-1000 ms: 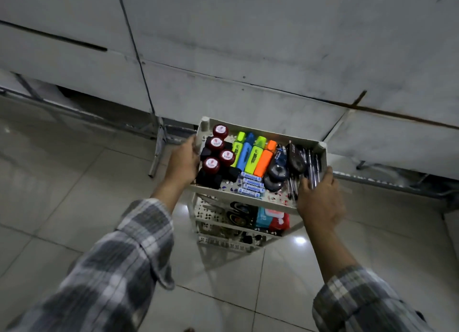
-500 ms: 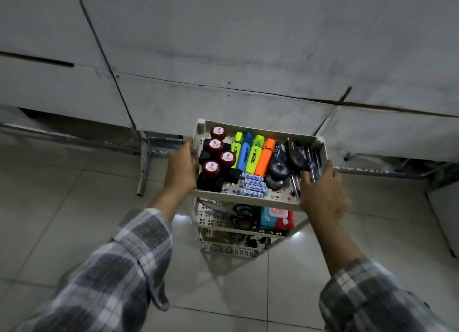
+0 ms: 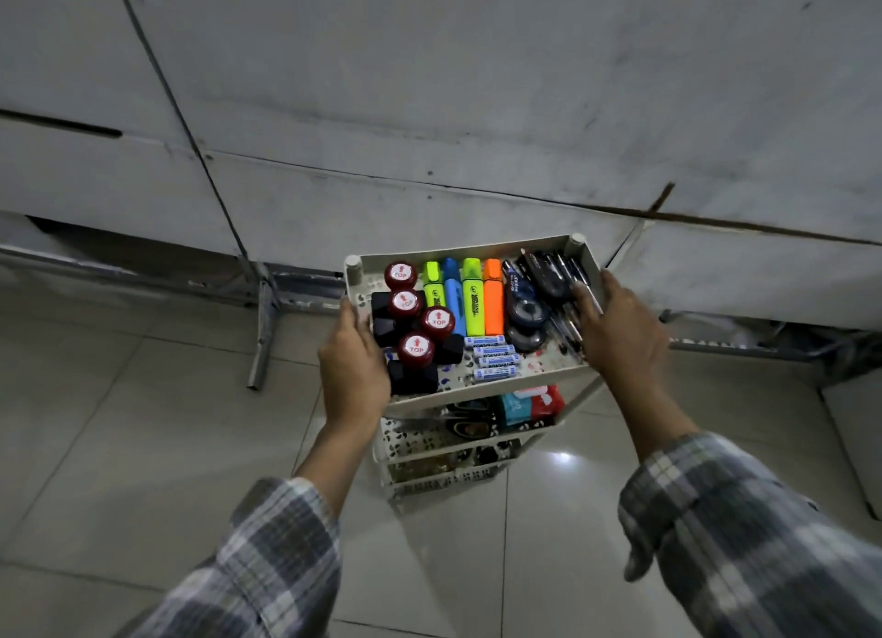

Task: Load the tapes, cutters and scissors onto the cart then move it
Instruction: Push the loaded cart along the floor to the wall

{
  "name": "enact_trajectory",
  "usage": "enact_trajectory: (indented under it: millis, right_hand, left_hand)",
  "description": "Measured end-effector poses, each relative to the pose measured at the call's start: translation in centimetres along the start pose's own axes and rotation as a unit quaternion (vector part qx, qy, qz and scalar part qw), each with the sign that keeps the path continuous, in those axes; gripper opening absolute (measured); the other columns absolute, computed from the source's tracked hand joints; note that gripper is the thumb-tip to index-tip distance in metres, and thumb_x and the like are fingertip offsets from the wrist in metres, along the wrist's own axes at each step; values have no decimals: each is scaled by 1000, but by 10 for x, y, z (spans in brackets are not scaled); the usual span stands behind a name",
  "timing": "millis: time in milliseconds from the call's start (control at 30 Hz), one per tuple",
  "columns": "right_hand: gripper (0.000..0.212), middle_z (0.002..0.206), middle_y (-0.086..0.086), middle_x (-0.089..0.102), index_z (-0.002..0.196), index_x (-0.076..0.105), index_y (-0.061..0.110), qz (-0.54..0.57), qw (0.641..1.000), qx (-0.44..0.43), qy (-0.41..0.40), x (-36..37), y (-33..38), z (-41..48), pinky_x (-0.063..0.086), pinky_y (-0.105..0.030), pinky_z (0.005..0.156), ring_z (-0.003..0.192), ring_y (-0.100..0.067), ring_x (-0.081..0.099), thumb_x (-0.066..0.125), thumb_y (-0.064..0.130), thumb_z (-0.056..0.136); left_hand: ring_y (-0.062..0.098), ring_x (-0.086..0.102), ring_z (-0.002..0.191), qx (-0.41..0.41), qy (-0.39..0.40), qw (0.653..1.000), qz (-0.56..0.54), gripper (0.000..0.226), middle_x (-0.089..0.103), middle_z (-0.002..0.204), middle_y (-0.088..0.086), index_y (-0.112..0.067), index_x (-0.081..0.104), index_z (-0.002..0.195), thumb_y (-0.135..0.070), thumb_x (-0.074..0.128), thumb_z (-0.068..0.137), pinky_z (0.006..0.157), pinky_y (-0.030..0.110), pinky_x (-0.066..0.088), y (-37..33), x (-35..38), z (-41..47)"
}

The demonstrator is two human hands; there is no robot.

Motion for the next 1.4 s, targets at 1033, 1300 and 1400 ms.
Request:
enact_trajectory:
  millis: [1033, 1300, 1400]
  right_hand:
    - [70, 158, -21, -1, 148, 0, -4, -40, 997, 28, 52, 31, 36, 17, 10, -44, 120, 147, -31, -7, 28, 33, 94]
    - [65, 158, -22, 10, 148, 6, -5, -34, 997, 36, 65, 33, 45, 31, 16, -39, 120, 147, -31, 6, 24, 32, 97]
    - [65, 158, -20, 11, 148, 7, -4, -27, 996, 53, 61, 32, 47, 25, 22, -42, 118, 147, -31, 6, 25, 33, 98]
  left_hand:
    - [18, 53, 92, 80, 149, 984, 48, 35, 64, 110, 20, -1, 53, 125, -2, 49, 90, 75, 27, 38, -48, 34, 127]
    - [16, 53, 87, 90, 163, 982, 37, 30, 66, 105, 18, -3, 56, 121, -4, 48, 92, 73, 25, 37, -50, 43, 153]
    - [14, 51, 90, 81, 181, 980, 36, 35, 64, 111, 17, -5, 53, 126, -1, 49, 91, 75, 23, 38, -49, 45, 159]
Point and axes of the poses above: each hand's wrist, its own z-axis towards the middle knuckle, its own x-axis out of the palm, y = z × x, the point moved 7 cm from there along z, towards the middle knuckle
